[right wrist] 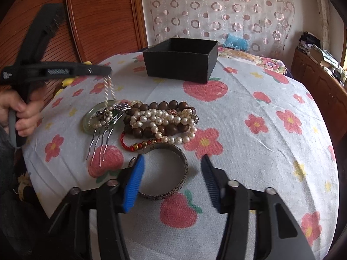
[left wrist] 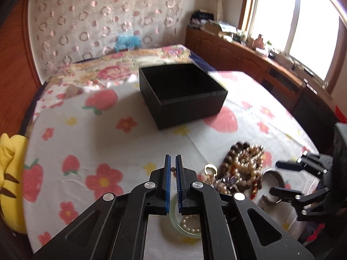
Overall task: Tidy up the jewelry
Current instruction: 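Grasp the long pearl necklace with the left tool while the right tool grasps the patterned metal bangle, then lift the pearl necklace with the left tool while the right tool carries the bangle into the black box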
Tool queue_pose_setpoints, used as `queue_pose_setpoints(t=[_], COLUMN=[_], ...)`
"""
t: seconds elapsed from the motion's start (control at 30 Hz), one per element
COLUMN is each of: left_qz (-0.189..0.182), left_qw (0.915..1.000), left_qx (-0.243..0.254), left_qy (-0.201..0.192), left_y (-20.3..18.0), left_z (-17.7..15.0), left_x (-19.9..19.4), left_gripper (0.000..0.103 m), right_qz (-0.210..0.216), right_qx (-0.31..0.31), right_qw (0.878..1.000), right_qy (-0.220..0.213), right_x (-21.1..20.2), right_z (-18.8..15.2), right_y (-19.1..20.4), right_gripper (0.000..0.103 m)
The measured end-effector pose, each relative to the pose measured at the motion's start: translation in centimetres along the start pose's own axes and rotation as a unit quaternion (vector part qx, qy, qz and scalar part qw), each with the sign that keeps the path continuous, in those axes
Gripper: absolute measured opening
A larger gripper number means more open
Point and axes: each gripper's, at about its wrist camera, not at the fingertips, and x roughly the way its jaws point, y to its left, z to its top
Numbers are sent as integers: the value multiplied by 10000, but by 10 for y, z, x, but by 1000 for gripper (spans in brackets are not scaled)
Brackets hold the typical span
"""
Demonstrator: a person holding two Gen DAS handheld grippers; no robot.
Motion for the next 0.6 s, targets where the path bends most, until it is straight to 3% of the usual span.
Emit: queue_pose_setpoints(t=[0.33,0.6], left_qz=[75,20], left_qw=[9979,9950], left_qx=[-69,6], left_qy=[-644,-996], left_y=[-8,-19], left_z=[23,39], left_x=[-42,-68], left_gripper=[4,4], right_qz=[-303,-325], right_qx=[-160,-203], right_qw=[9993,9992], right_qy=[129,69], right_x=[0,-6], right_z=[-1,0], right_y=[-7,-11], right_gripper=[9,6])
